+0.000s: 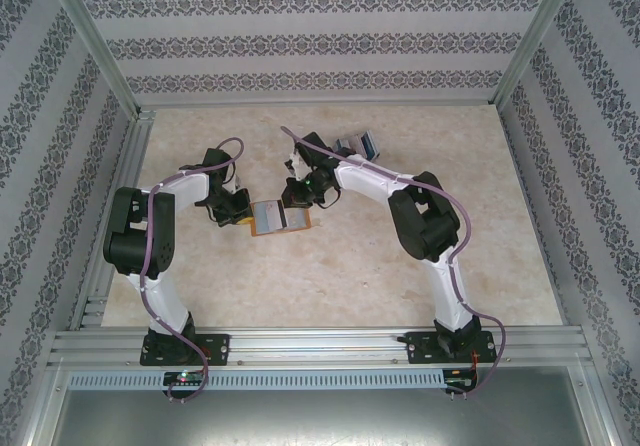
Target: Put the credit cards into the card holder
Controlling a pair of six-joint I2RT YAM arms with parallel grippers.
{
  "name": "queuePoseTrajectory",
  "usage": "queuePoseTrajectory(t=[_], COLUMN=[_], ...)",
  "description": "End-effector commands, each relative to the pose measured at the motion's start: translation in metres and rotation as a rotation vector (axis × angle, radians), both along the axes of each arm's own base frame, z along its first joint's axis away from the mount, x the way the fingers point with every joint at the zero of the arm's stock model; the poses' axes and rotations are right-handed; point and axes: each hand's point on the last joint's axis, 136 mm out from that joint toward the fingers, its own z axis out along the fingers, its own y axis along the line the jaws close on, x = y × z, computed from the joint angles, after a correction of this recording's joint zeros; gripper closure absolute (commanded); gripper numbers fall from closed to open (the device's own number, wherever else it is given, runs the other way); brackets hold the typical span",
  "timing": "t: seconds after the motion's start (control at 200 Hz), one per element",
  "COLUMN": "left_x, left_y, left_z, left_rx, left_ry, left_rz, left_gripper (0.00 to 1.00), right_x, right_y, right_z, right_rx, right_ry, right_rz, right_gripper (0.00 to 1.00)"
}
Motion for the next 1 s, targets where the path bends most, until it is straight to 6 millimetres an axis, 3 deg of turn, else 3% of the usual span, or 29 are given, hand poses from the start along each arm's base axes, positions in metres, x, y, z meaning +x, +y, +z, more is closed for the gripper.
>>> queuePoseTrajectory(t=[0.0,0.525,0.844,0.994], left_x=[-0.002,-0.004,-0.003,-0.003], left_y=[-0.001,-0.006,-0.009,-0.008], left_z=[-0.005,-0.01,-0.007,-0.006], left_rx=[-0.005,-0.031,-0.031,-0.026], left_ry=[0.006,0.015,0.009,0.004], left_rz=[-0.008,0.003,0.0,0.002], left_gripper=[1.0,1.0,1.0,1.0], right_x=[-0.008,-0.02,-0.023,-0.021], right_y=[0.003,0.007,0.04,0.043], right_z=[-0.017,-0.051,-0.043,-0.038], right_rx=[-0.069,-0.213,-0.111,-0.089], right_ry=[0.002,0.008,0.031,0.034], right_rz=[0.039,0.114,0.137,0.135], right_gripper=[0.9,0.89,0.88,0.88])
